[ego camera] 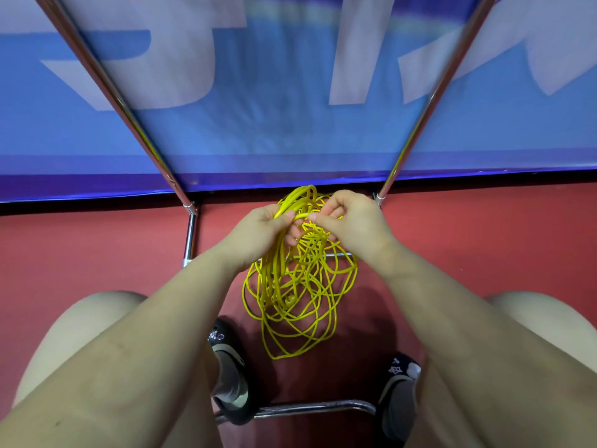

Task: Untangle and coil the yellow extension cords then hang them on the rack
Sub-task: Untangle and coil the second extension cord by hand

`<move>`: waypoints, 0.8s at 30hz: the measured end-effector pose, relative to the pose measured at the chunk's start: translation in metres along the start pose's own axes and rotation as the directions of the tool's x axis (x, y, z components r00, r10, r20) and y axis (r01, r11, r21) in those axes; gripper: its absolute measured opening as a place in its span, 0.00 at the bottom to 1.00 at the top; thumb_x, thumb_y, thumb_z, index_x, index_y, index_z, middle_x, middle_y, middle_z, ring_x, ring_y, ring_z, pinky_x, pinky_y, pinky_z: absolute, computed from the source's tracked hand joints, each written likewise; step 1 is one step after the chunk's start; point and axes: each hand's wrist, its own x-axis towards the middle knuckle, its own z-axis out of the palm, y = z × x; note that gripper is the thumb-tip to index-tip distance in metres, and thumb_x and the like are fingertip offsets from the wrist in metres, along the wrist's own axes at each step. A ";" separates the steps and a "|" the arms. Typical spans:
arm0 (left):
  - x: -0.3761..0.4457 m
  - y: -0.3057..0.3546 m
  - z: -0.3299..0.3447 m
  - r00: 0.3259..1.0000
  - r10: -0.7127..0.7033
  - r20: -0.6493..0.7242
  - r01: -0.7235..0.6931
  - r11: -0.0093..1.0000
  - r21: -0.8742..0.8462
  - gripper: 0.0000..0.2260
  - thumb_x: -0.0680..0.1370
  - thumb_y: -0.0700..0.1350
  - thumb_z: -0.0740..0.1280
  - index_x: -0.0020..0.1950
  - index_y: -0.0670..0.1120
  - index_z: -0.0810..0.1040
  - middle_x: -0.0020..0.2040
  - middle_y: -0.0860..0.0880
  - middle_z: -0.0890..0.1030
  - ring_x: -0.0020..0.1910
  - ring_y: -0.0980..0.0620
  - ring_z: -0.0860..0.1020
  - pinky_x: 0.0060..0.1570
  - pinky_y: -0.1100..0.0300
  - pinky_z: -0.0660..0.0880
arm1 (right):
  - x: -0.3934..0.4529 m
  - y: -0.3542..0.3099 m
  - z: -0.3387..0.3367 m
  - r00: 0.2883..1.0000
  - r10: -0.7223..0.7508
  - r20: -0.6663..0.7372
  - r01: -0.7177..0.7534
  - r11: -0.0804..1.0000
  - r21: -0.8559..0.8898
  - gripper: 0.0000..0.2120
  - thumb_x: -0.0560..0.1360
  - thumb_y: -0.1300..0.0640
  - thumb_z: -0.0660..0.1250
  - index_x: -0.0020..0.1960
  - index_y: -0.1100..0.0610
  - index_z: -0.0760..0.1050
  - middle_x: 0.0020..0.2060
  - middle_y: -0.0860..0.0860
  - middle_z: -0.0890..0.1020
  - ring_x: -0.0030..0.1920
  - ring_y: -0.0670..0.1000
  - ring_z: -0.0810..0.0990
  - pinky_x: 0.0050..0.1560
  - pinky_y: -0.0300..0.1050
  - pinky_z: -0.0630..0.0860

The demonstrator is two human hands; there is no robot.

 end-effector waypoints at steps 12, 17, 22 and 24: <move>-0.002 -0.004 0.004 0.998 -0.013 0.063 0.013 1.000 -0.009 0.12 0.82 0.41 0.57 0.41 0.43 0.74 0.32 0.50 0.79 0.28 0.57 0.77 0.30 0.66 0.74 | -0.005 -0.001 0.006 0.987 -0.074 0.144 0.071 0.997 0.021 0.13 0.67 0.53 0.75 0.32 0.50 0.72 0.26 0.44 0.73 0.25 0.40 0.71 0.31 0.38 0.66; 0.004 -0.002 -0.008 0.995 0.021 -0.101 -0.024 0.999 -0.023 0.15 0.82 0.44 0.57 0.36 0.45 0.71 0.28 0.48 0.71 0.25 0.54 0.70 0.29 0.61 0.70 | 0.003 0.011 -0.002 0.981 -0.015 0.194 0.031 0.996 -0.083 0.10 0.72 0.50 0.70 0.38 0.51 0.71 0.27 0.45 0.69 0.28 0.44 0.67 0.35 0.44 0.67; 0.006 0.003 -0.025 0.991 -0.012 -0.135 -0.018 0.975 -0.222 0.12 0.82 0.42 0.56 0.39 0.45 0.71 0.26 0.52 0.72 0.24 0.55 0.69 0.32 0.59 0.70 | 0.003 0.009 -0.018 0.990 -0.008 0.138 -0.015 0.986 0.169 0.10 0.73 0.60 0.69 0.39 0.49 0.71 0.30 0.47 0.74 0.29 0.42 0.70 0.32 0.37 0.68; 0.005 0.002 -0.027 0.994 -0.020 -0.110 -0.002 0.980 -0.200 0.12 0.82 0.42 0.57 0.39 0.45 0.71 0.27 0.51 0.73 0.24 0.54 0.70 0.33 0.56 0.70 | 0.003 0.003 -0.024 0.994 -0.040 0.099 0.017 0.974 0.225 0.09 0.72 0.62 0.70 0.38 0.51 0.73 0.29 0.48 0.73 0.25 0.39 0.68 0.30 0.31 0.66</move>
